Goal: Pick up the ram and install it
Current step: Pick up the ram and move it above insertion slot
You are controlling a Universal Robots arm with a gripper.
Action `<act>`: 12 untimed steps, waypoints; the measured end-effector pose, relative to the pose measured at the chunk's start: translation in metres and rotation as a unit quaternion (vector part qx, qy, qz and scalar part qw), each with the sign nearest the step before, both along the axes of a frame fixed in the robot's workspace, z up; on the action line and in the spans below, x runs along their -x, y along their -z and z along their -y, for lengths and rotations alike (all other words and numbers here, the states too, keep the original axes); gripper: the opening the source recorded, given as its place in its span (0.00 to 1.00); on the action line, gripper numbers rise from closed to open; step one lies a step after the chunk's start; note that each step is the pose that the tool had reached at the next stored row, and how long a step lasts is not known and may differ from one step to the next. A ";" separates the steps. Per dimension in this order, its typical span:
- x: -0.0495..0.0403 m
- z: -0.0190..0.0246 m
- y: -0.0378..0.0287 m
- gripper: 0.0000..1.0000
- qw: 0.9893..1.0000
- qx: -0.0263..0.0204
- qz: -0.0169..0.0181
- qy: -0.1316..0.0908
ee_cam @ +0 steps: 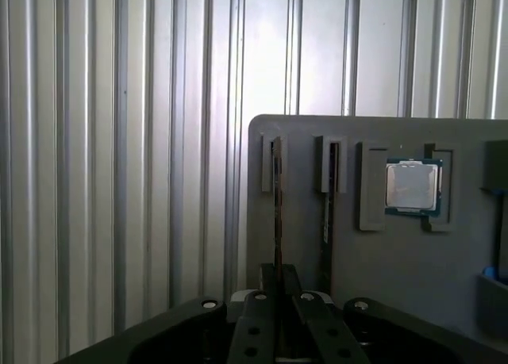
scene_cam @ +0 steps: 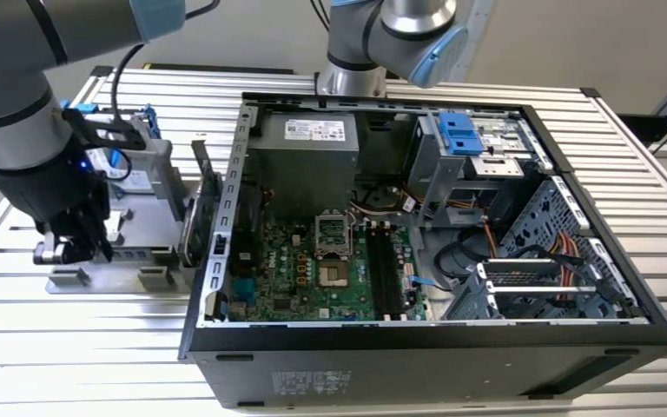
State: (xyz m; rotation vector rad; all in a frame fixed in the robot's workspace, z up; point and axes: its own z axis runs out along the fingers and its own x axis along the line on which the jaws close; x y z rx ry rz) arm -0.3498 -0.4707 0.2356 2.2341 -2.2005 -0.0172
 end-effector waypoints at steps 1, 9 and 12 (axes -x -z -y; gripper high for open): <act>0.0000 0.0000 -0.0007 0.00 1.000 0.000 0.000 0.000; 0.0000 0.0000 -0.0045 0.00 1.000 0.000 0.000 0.000; 0.0000 0.0000 -0.0063 0.00 1.000 0.000 0.000 0.000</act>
